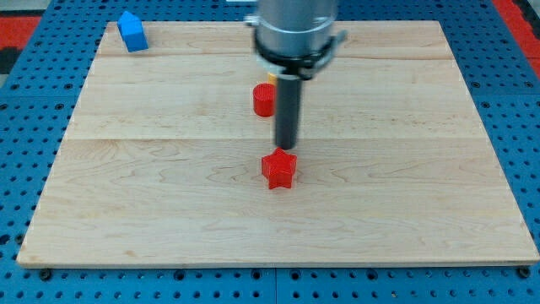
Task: Move the red circle below the yellow hexagon
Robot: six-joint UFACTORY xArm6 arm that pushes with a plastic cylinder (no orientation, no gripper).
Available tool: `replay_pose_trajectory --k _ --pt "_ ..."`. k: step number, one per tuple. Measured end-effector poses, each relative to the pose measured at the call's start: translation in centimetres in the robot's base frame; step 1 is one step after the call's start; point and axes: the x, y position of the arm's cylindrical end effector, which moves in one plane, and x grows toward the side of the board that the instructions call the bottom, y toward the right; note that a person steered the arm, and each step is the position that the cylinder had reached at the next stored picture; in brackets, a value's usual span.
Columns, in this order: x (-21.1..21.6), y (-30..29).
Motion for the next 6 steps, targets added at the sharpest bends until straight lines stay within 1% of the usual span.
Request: replay_pose_trajectory --k 1,2,3,6 --pt "-2.0 -5.1" --pt "-5.3 -4.6" --pt "-6.6 -3.9" --pt "-6.4 0.0"
